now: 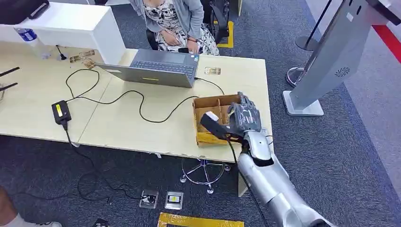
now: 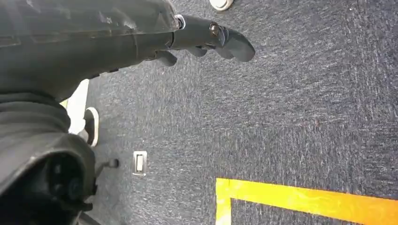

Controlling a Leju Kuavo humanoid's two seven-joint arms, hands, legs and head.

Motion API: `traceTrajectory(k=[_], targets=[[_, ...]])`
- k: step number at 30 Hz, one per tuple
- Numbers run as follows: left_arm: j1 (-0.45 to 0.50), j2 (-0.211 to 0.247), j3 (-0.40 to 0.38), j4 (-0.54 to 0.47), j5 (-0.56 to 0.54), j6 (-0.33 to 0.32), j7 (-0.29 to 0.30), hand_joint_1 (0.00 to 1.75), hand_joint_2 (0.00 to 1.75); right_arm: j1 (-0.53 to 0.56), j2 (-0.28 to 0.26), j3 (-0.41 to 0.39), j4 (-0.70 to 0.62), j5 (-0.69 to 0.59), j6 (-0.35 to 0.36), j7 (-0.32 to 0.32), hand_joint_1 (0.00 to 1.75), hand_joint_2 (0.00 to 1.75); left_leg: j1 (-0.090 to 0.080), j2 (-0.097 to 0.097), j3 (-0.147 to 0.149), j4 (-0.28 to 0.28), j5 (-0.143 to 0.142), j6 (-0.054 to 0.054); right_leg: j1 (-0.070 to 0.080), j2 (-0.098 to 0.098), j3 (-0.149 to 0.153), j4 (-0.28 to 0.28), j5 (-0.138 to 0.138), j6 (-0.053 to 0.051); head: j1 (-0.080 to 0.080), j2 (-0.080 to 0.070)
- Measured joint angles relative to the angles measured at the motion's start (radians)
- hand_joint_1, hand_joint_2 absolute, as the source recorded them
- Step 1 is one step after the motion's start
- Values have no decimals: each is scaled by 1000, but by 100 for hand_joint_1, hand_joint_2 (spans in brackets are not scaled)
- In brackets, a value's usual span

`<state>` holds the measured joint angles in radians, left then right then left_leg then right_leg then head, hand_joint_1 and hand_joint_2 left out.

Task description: Pass the card to the sensor for recognition and then transmit it.

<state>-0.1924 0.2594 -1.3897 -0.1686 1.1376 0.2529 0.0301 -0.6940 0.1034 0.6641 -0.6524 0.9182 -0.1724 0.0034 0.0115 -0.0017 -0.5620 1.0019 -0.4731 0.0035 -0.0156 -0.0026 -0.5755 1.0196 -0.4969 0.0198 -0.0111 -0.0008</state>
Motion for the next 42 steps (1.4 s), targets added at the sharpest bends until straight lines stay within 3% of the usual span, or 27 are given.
traceTrajectory(k=[6,13,31,42], targets=[[-2,-3,-3,0,4,0,0,0,0,-51,-8,-12,-82,5,41,5,175,175,0,0,0,0,0,0,0,0,0,0,0,0,0,0],[-1,-3,-3,0,21,10,2,0,0,-57,-3,-11,-109,-14,2,-37,175,175,0,0,-1,0,0,0,0,0,0,0,0,0,0,0],[0,-3,-3,0,28,18,2,0,0,-93,14,-11,-79,-47,-2,-61,175,175,0,0,0,0,0,0,0,0,0,0,0,0,0,0],[1,-3,-3,0,37,22,6,0,0,-146,15,-11,12,-55,-25,-69,175,175,0,0,-1,0,0,0,0,0,0,0,0,0,0,0]])
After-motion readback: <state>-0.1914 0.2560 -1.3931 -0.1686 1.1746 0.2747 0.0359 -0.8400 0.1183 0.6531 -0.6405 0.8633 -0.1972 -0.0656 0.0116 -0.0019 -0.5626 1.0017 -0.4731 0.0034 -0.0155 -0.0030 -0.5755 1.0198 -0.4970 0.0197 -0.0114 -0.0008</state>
